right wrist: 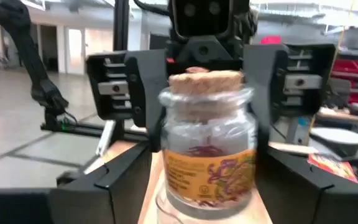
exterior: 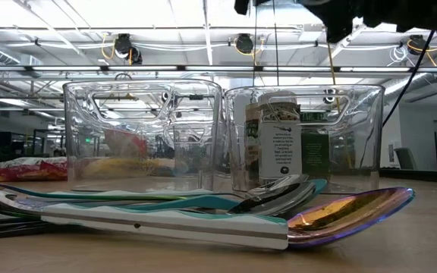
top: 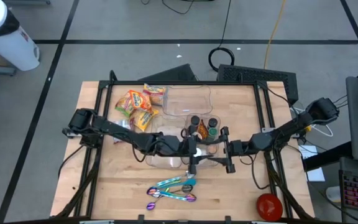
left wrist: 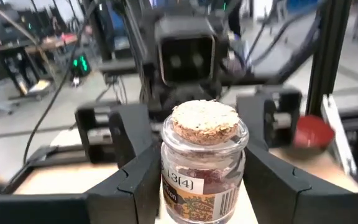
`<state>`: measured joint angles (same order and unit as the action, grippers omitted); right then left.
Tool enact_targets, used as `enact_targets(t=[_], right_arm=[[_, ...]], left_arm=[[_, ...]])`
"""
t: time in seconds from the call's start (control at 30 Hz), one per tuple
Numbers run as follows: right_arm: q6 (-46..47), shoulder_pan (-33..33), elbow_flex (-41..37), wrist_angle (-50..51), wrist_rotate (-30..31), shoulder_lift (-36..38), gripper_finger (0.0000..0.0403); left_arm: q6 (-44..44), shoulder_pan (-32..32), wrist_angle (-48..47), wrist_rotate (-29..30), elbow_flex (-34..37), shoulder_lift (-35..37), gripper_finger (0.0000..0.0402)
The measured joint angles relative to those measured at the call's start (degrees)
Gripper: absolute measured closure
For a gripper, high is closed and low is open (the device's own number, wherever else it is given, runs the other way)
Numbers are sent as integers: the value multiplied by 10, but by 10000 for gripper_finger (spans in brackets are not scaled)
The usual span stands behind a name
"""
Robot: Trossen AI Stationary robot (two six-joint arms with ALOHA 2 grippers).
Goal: Pick & Place Food Item
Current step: Put the brown seasoning bottle into the bottom right transparent bin
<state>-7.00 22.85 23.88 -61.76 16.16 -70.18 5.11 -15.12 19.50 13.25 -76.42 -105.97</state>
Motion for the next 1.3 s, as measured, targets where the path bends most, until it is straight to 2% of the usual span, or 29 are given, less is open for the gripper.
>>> enact_targets(t=[0.17,0.4,0.6,0.77,0.93,1.1,1.2,1.3], right_arm=[[17,-8,1,74,13,36,145],[78,-25,1,213,13,103,143],[120,-27,8,341,40,172,147],[119,-27,76,469,84,188,144],[123,-26,219,656,63,148,119],[154,-26,380,867,57,52,78],[163,-26,446,936,-4,-7,64],[168,-26,482,959,-47,-51,63]], left_arm=[[-1,-4,-29,34,0,9,207],[-11,-2,-37,39,1,8,207],[-30,-4,-28,14,21,9,207],[-48,4,8,-7,38,6,207],[-58,14,11,-6,50,4,207],[-59,25,12,-2,51,4,207],[-63,29,12,-2,51,4,207],[-64,29,11,-6,51,4,207]])
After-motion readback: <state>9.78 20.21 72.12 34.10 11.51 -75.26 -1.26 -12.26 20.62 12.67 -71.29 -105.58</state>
